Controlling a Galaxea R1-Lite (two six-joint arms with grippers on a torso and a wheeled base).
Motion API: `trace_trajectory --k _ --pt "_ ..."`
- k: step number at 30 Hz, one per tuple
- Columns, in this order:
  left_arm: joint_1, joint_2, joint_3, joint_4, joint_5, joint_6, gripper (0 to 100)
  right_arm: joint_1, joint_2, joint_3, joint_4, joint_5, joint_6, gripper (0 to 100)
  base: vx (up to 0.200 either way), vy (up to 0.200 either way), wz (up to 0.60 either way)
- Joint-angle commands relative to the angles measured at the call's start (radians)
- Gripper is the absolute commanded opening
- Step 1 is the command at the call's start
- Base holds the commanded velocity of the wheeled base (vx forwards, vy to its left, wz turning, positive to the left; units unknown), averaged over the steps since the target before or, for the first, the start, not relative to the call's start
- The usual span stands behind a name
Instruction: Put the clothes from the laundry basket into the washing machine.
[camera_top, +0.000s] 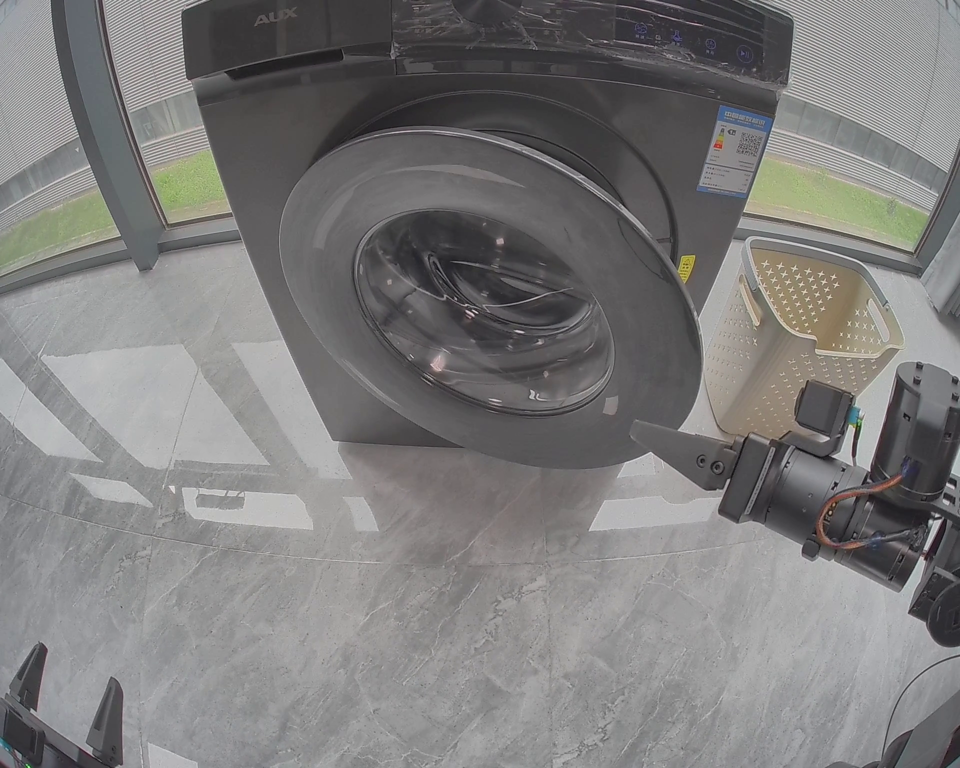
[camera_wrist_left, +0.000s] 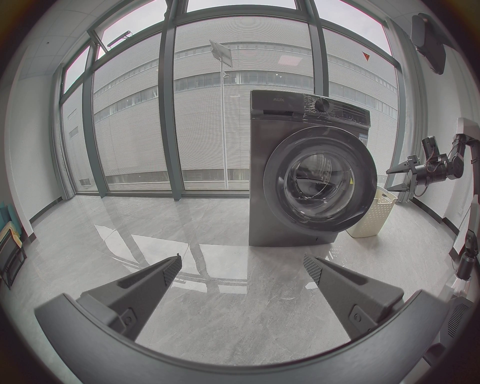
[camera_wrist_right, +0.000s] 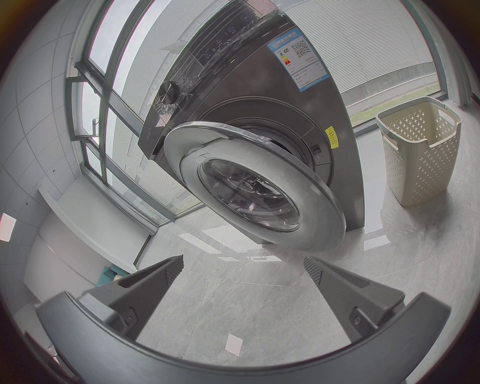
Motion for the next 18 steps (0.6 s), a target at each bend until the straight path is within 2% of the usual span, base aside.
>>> trace_trajectory --k 1,17,18 --pt "0.0 -0.014 0.018 0.0 0.0 0.0 100 -0.006 0.005 -0.024 0.0 0.001 -0.001 100 0.2 0.0 0.0" --pt "-0.002 -0.014 0.018 0.0 -0.007 -0.005 100 -0.029 0.026 -0.084 0.0 -0.004 -0.005 100 0.2 0.0 0.0" --pt "-0.002 -0.012 0.018 0.0 -0.007 -0.005 100 -0.04 0.031 -0.09 0.0 -0.005 -0.01 100 0.0 0.0 0.0"
